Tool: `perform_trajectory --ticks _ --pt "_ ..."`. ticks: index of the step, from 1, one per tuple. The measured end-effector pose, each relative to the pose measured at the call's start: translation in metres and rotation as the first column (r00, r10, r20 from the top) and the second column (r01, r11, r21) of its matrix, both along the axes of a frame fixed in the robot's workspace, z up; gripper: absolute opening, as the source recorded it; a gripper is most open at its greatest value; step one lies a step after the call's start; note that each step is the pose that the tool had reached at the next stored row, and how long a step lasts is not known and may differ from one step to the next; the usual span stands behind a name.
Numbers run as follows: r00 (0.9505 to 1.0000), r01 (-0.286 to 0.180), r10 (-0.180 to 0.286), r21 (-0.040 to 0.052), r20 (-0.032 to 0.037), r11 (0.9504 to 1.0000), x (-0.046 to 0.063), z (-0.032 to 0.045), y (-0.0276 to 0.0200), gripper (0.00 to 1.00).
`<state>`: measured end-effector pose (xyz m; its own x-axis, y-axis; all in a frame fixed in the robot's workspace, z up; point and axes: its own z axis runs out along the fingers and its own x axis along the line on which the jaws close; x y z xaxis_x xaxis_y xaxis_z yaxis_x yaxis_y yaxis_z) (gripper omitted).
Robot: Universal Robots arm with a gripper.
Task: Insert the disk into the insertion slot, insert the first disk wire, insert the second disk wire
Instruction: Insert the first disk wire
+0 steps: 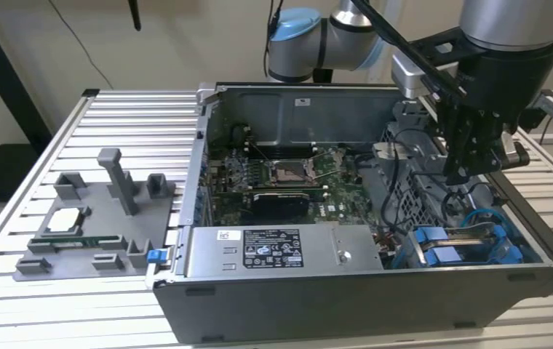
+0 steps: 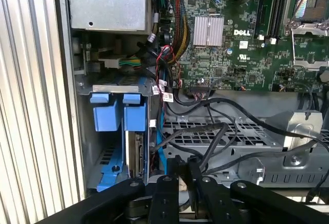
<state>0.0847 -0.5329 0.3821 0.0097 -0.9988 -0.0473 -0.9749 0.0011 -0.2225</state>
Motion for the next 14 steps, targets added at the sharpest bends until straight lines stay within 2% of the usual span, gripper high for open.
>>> perform_trajectory --ticks 5,14 --pt "1.0000 0.000 0.000 -0.0006 -0.0002 1.0000 0.003 -0.0015 -0.0011 0.00" --pt "1.0000 0.000 0.000 -0.0013 -0.0035 1.0000 0.016 -0.0052 -0.0095 0.00"
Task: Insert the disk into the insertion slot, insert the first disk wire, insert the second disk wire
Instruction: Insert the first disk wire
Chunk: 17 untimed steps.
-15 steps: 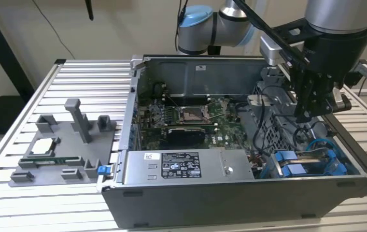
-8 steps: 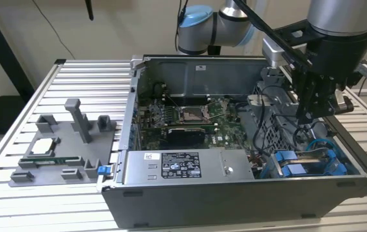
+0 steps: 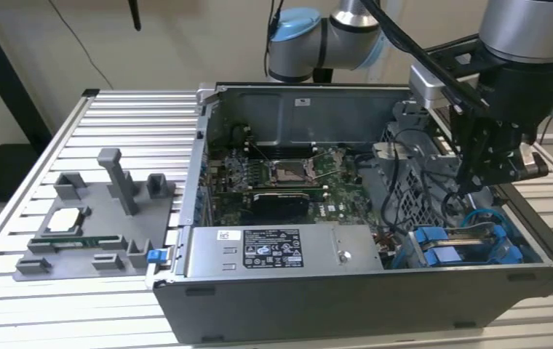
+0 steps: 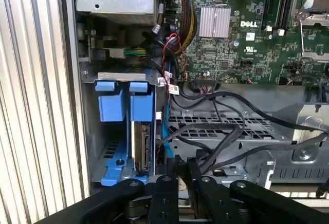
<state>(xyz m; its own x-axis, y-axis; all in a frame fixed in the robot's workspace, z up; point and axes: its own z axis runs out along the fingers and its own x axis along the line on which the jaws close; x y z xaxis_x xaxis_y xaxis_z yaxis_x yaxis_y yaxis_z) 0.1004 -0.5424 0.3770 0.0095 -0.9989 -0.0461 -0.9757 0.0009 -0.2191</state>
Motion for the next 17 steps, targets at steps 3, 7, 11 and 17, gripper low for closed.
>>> perform_trajectory --ticks 3,7,11,17 --pt "1.0000 0.000 0.000 -0.0005 -0.0010 1.0000 0.0039 -0.0008 -0.0030 0.00" --pt "1.0000 0.000 0.000 -0.0025 -0.0020 1.0000 0.0080 -0.0019 -0.0057 0.00" --pt "1.0000 0.000 0.000 -0.0058 -0.0022 1.0000 0.0098 -0.0030 -0.0067 0.00" --pt "1.0000 0.000 0.000 -0.0064 -0.0022 1.0000 0.0099 -0.0033 -0.0068 0.00"
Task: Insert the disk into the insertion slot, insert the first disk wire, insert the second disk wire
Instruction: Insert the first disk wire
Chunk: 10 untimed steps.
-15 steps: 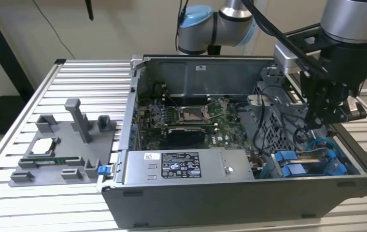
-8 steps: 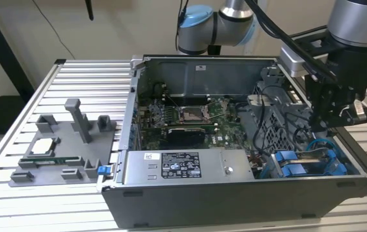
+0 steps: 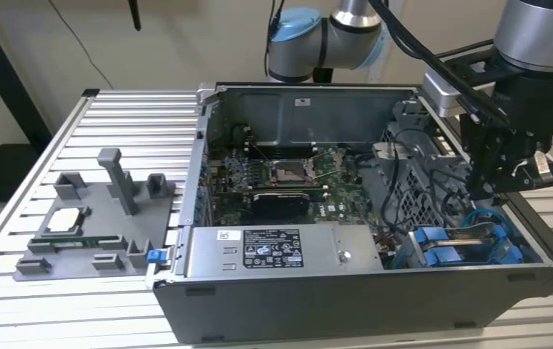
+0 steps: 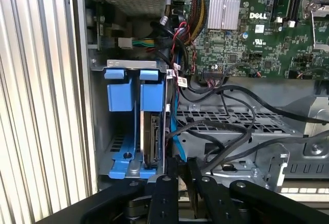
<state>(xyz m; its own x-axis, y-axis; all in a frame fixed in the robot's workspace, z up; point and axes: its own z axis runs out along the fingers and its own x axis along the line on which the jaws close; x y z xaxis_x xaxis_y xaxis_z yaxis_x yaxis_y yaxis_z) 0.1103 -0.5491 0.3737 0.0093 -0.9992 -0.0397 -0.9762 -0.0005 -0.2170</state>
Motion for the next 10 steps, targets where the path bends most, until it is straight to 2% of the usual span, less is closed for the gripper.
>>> perform_trajectory --ticks 6,8,10 --pt "1.0000 0.000 0.000 0.0000 -0.0004 1.0000 0.0000 -0.0006 -0.0002 0.00" --pt "1.0000 0.000 0.000 0.0000 -0.0029 1.0000 0.0001 -0.0012 -0.0002 0.00" --pt "1.0000 0.000 0.000 0.0001 -0.0084 1.0000 0.0003 -0.0020 -0.0005 0.00"
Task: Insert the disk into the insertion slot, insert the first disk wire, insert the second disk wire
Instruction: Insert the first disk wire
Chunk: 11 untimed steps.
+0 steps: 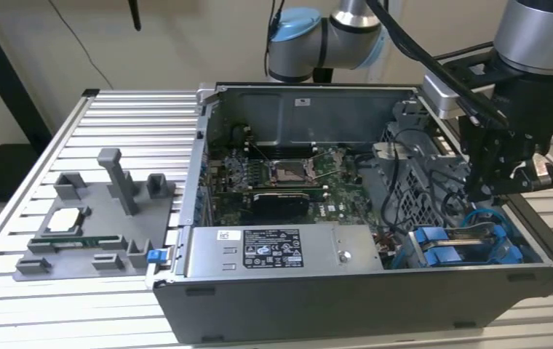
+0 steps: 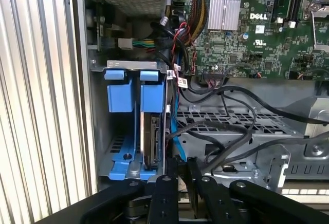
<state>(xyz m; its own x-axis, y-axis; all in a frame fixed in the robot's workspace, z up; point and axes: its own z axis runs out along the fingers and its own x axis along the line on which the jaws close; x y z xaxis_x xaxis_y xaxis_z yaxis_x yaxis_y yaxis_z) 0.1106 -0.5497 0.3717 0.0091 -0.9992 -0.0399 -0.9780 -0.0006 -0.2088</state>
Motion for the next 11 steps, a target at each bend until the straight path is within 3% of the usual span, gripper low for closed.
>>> perform_trajectory --ticks 4,11 --pt "0.9998 0.000 0.000 0.0001 -0.0190 1.0000 0.0003 -0.0023 -0.0006 0.00" --pt "0.9997 0.000 0.000 0.0000 -0.0241 1.0000 0.0015 -0.0064 -0.0015 0.00"
